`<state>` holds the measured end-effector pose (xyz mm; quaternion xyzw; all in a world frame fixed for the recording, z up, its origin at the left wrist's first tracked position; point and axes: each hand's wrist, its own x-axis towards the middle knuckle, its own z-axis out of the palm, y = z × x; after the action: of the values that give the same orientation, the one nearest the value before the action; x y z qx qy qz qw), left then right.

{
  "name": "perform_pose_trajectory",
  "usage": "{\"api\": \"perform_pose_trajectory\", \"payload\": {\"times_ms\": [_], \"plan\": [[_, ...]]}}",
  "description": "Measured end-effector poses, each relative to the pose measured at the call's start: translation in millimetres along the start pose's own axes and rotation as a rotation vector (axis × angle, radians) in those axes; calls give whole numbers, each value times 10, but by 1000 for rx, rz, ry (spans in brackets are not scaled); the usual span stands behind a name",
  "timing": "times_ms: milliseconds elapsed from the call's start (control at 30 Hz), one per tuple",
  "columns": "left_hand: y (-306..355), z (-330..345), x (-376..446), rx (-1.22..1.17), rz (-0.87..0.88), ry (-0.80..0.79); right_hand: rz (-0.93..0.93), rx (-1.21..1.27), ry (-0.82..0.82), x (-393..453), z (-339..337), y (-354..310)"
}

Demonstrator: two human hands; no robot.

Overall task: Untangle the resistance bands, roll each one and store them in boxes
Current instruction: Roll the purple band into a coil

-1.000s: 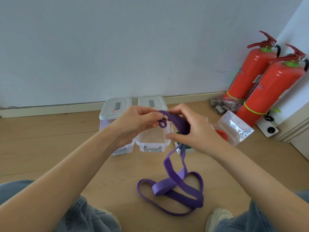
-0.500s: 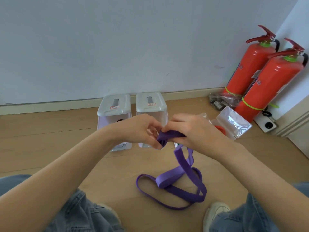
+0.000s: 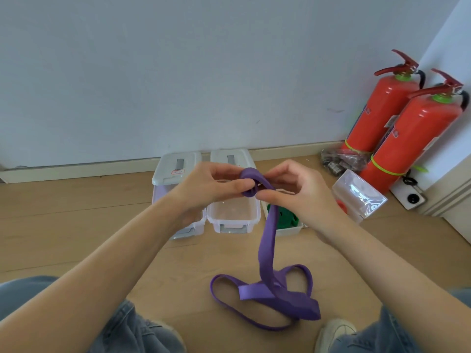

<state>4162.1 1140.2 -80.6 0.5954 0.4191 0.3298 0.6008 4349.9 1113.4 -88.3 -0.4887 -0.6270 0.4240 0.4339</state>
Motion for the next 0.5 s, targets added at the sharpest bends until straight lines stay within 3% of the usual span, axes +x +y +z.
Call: {"api": "perform_pose_trajectory", "payload": {"times_ms": [167, 233, 367, 433, 500], "plan": [[-97, 136, 4, -251, -45, 54, 7, 57, 119, -65, 125, 64], [-96, 122, 27, -113, -45, 48, -31, -49, 98, -57, 84, 50], [-86, 129, 22, 406, 64, -12, -185, -453, -23, -84, 61, 10], [-75, 154, 10, 435, 93, -3, -212, -471, -54, -80, 38, -9], [-44, 129, 11, 371, 109, 55, -149, -282, -17, -56, 1, -39]]}}
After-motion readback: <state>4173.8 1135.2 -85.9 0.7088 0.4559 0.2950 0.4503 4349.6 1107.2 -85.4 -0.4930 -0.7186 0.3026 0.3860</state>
